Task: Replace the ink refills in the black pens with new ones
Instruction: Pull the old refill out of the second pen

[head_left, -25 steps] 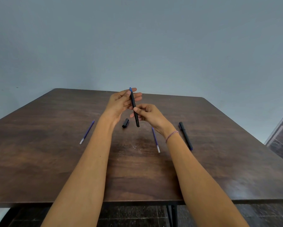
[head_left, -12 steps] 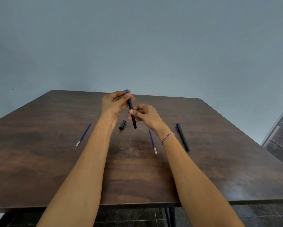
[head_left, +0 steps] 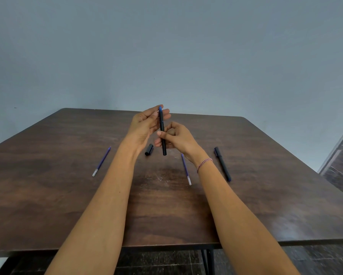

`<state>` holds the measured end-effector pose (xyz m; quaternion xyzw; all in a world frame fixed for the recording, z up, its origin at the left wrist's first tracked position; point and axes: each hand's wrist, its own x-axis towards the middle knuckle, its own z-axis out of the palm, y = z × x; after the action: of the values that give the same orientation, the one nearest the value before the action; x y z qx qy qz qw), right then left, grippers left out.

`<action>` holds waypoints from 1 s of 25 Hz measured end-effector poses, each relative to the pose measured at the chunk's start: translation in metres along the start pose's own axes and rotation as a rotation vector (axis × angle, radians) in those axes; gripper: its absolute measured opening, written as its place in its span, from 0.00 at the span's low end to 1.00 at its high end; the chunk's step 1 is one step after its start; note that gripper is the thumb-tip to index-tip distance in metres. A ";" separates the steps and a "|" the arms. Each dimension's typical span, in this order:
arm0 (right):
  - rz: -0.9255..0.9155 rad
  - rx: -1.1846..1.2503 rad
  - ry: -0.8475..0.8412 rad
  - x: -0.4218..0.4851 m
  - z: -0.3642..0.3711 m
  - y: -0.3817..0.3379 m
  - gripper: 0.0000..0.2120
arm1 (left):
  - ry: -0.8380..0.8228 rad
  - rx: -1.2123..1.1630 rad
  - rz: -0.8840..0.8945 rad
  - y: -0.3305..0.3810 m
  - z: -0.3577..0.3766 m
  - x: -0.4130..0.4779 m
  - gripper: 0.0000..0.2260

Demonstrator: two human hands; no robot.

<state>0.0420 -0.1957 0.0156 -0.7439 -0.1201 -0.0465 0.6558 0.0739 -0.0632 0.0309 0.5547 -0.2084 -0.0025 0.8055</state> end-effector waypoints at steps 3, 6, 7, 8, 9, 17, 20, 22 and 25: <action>0.008 -0.006 -0.020 -0.001 0.000 -0.002 0.09 | 0.067 0.026 0.024 0.001 -0.001 -0.001 0.10; 0.000 -0.026 -0.037 0.000 0.001 -0.002 0.07 | 0.181 0.031 0.062 0.003 -0.002 -0.001 0.10; -0.003 -0.043 -0.043 0.000 0.001 -0.002 0.07 | 0.197 0.040 0.060 0.003 -0.001 0.000 0.09; -0.006 -0.056 -0.043 0.000 0.001 -0.001 0.07 | 0.200 0.034 0.047 0.002 -0.001 0.000 0.08; -0.009 -0.059 -0.039 0.000 0.001 -0.001 0.07 | 0.193 0.010 0.024 0.002 0.000 0.001 0.07; -0.013 -0.074 -0.026 0.000 0.000 -0.001 0.08 | 0.062 0.017 -0.022 0.003 -0.002 -0.001 0.12; -0.021 -0.089 -0.036 -0.001 0.000 -0.002 0.13 | 0.192 0.010 0.003 0.003 -0.001 -0.002 0.11; -0.035 -0.095 -0.058 -0.001 0.002 -0.002 0.13 | 0.282 0.040 0.025 0.003 -0.002 -0.002 0.09; -0.049 -0.098 -0.072 -0.001 0.003 -0.001 0.15 | 0.324 0.029 0.008 0.002 -0.002 -0.001 0.04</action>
<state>0.0401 -0.1933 0.0157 -0.7730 -0.1594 -0.0414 0.6126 0.0736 -0.0603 0.0316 0.5586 -0.0777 0.0932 0.8205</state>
